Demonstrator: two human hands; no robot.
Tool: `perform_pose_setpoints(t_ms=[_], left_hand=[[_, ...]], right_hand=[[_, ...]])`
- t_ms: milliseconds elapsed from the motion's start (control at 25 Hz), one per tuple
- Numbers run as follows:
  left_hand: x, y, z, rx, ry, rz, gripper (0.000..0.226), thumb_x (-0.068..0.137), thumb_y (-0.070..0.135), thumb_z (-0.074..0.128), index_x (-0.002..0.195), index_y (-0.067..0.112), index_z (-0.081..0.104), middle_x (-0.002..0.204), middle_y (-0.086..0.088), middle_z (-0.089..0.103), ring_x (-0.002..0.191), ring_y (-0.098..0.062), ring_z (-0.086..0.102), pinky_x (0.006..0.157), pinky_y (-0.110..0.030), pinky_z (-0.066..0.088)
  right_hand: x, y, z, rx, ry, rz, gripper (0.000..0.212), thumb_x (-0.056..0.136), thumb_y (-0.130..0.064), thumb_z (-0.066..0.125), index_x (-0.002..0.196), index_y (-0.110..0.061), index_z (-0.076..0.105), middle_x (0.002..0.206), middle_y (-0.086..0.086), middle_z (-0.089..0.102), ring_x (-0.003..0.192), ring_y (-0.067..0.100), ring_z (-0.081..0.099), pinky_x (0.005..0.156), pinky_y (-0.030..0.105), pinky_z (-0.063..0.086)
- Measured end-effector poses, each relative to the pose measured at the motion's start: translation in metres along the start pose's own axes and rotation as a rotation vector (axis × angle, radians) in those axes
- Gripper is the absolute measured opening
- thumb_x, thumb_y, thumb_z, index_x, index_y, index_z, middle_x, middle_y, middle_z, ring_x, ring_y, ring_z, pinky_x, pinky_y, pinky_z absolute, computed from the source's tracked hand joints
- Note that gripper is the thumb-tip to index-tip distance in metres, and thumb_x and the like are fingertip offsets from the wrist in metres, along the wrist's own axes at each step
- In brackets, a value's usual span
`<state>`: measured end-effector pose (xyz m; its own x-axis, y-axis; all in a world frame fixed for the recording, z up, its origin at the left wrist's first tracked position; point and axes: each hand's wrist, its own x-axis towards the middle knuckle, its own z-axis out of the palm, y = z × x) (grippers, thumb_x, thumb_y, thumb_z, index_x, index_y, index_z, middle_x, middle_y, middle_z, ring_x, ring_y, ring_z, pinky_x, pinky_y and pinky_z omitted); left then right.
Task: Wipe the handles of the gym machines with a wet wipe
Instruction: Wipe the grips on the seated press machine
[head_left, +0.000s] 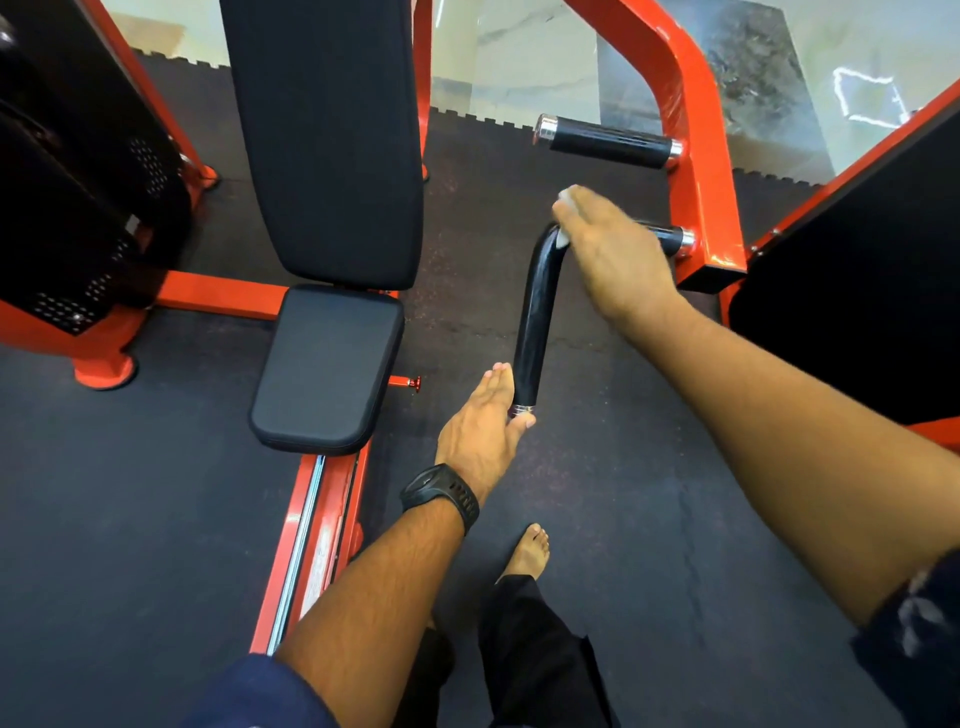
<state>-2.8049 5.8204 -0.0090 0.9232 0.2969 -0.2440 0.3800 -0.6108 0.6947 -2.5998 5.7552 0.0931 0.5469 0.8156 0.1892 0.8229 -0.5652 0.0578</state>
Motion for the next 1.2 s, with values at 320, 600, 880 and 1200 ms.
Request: perform_pose_setpoints(t_ms=[320,600,880,1200], left_hand=[[-0.001,0.000,0.000,-0.029,0.006,-0.005,0.069,0.102,0.029,0.054,0.159,0.014,0.018,0.166,0.002,0.019,0.152,-0.009,0.014,0.118,-0.028,0.026],[-0.007,0.009,-0.009,-0.055,0.047,0.016,0.052,0.108,0.023,0.030,0.159,0.024,0.022,0.165,0.008,0.021,0.151,-0.008,0.020,0.119,-0.031,0.025],[-0.004,0.003,-0.003,-0.011,0.016,-0.012,0.069,0.101,0.024,0.056,0.159,0.017,0.019,0.165,0.001,0.021,0.151,-0.013,0.022,0.116,-0.031,0.029],[-0.002,-0.001,-0.002,0.042,0.018,0.022,0.069,0.099,0.027,0.059,0.157,0.015,0.025,0.162,-0.003,0.030,0.145,-0.022,0.037,0.111,-0.038,0.040]], right_hand=[[-0.053,-0.042,0.021,0.380,0.025,0.031,0.034,0.104,-0.020,0.040,0.133,-0.018,0.057,0.136,-0.007,0.055,0.130,0.003,0.046,0.101,0.026,0.045],[-0.073,-0.127,0.042,0.924,0.442,0.962,0.038,0.099,0.001,0.050,0.135,-0.006,0.061,0.133,0.009,0.063,0.122,0.018,0.059,0.093,-0.004,0.032],[-0.083,-0.100,0.049,0.945,0.072,1.077,0.041,0.085,0.002,0.042,0.097,-0.016,0.077,0.087,0.004,0.072,0.082,0.021,0.064,0.073,0.039,0.053],[-0.111,-0.112,0.064,0.968,-0.084,1.181,0.022,0.080,0.003,0.041,0.063,-0.003,0.055,0.058,-0.003,0.048,0.054,0.012,0.040,0.048,0.025,0.032]])
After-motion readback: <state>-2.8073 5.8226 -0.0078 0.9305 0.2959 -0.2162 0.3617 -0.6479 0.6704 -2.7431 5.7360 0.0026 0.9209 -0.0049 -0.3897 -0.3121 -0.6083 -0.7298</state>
